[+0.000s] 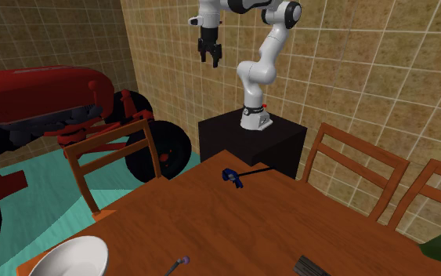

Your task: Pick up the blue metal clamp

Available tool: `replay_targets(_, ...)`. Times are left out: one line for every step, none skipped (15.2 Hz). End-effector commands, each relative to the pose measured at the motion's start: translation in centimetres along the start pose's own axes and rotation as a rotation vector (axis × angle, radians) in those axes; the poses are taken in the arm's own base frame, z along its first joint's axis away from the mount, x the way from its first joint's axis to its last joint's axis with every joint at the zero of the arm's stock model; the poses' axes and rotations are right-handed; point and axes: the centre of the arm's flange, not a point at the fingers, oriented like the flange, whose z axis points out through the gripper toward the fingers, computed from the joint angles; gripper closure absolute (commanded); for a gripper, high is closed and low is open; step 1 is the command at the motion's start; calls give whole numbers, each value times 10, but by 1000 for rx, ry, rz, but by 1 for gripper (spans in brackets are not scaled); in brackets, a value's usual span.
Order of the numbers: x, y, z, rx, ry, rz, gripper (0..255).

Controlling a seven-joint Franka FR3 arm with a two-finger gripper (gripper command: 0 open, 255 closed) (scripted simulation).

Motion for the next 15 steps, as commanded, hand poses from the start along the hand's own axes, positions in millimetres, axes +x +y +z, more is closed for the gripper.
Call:
replay_targets(0, 0, 0, 0, 0, 0, 0)
replay_targets(-2, -8, 9, 7, -1, 28, 0)
replay_targets(-3, -17, 18, 14, -3, 56, 0)
replay_targets(-5, -25, 27, 20, -4, 84, 0)
replay_targets(-6, -34, 36, 27, -6, 112, 0)
replay_targets(-6, -43, 45, 34, -7, 141, 0)
replay_targets(-7, -52, 53, 41, -8, 169, 0)
replay_targets(-7, -60, 62, 47, -10, 197, 0)
replay_targets(-8, -69, 71, 54, -11, 225, 0)
replay_targets(-7, -78, 79, 61, -13, 253, 0)
replay_targets(-7, -87, 88, 68, -14, 281, 0)
replay_targets(-6, -97, 96, 75, -16, 309, 0)
replay_targets(-6, -106, 105, 81, -17, 337, 0)
replay_targets(-4, -115, 113, 88, -18, 365, 0)
replay_targets(-3, -124, 121, 95, -20, 393, 0)
